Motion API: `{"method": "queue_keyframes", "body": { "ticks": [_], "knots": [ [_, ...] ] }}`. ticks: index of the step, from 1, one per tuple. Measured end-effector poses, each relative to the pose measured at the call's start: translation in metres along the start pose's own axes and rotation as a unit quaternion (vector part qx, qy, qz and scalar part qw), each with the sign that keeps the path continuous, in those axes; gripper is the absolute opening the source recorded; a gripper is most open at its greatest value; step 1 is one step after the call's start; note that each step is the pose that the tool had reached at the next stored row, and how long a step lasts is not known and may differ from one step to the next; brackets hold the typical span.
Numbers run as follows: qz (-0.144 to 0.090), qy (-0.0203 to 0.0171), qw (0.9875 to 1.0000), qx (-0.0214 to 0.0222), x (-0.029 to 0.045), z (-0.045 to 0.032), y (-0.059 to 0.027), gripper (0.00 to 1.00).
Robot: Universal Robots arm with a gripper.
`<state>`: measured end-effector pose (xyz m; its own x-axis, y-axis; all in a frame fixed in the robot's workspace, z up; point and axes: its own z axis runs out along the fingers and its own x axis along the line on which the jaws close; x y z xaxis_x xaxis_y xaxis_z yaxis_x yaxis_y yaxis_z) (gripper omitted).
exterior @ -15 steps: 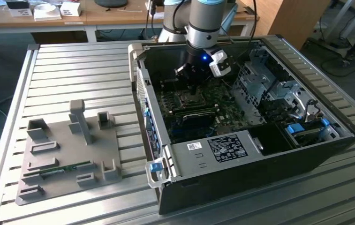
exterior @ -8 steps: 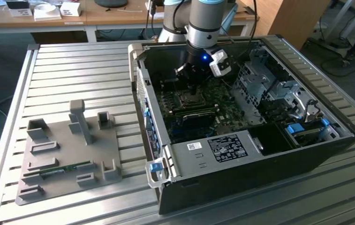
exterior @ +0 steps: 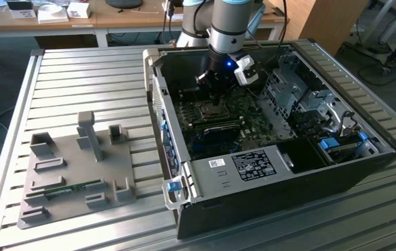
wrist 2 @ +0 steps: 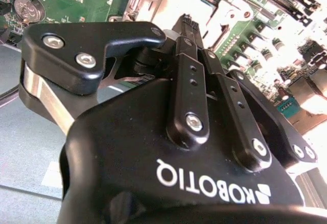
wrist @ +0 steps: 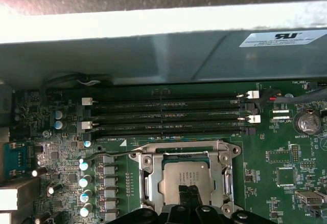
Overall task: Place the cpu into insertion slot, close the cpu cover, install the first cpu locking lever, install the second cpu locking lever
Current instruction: 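Install the first cpu locking lever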
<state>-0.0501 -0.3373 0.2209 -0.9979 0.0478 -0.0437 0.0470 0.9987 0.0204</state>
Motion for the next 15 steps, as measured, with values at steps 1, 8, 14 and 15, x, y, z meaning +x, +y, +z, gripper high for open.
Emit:
{"method": "queue_keyframes", "body": {
  "ticks": [1,8,14,15],
  "knots": [
    [0.0,0.0,1.0,0.0,0.0,0.0,0.0,0.11],
    [0.0,0.0001,1.0,0.0001,-0.0001,-0.0019,0.0,0.11],
    [0.0,0.0,1.0,0.0,-0.0005,-0.0113,0.0002,0.11],
    [0.0,0.0,1.0,0.0,-0.0006,-0.013,0.0003,0.11]
  ]
}}
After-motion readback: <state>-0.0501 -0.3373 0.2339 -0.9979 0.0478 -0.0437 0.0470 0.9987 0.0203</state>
